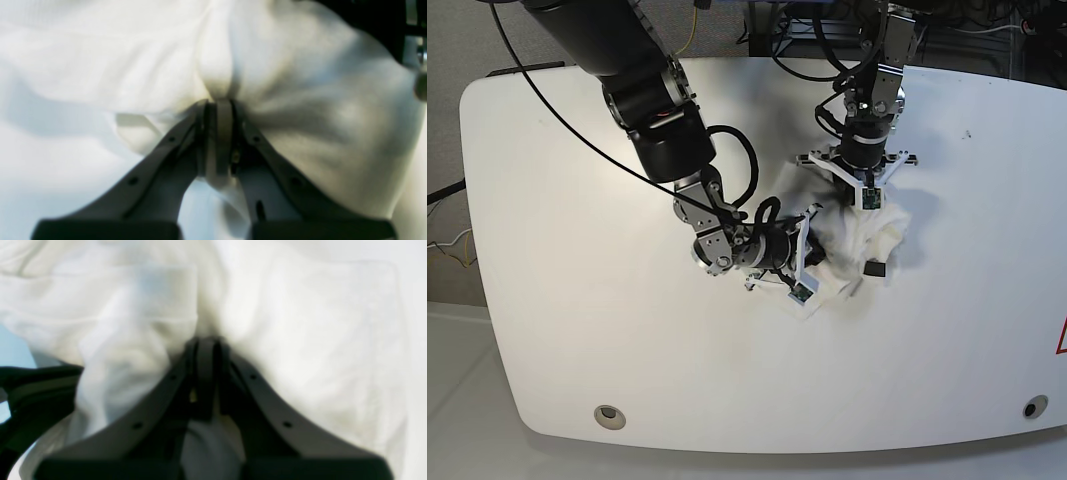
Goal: Fold the T-shirt properly
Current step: 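Release the shirt and lift both grippers away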
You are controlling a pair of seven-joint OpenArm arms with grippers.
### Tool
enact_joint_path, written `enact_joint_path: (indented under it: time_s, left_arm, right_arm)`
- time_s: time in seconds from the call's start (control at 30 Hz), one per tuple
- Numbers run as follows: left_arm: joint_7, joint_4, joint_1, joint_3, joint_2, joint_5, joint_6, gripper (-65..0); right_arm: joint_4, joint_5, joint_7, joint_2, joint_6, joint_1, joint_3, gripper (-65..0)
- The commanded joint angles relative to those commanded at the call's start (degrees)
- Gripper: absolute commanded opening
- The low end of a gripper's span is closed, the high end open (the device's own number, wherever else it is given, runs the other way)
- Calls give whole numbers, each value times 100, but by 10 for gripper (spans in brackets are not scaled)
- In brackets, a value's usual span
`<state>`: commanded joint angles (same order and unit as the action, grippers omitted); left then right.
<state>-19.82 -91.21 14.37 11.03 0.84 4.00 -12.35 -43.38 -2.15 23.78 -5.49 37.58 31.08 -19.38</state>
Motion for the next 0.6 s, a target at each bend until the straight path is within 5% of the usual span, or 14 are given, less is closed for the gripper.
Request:
enact_joint_path:
  time_s: [0.3, 0.6]
  left_arm:
    - [0, -9, 62, -9, 281, 0, 0, -628]
    - [0, -18, 123, -18, 668, -9, 0, -628]
  right_arm:
    - [-26, -9, 26, 264, -35, -123, 70, -627]
    - [-1055, 18, 149, 484, -360, -730, 677, -627]
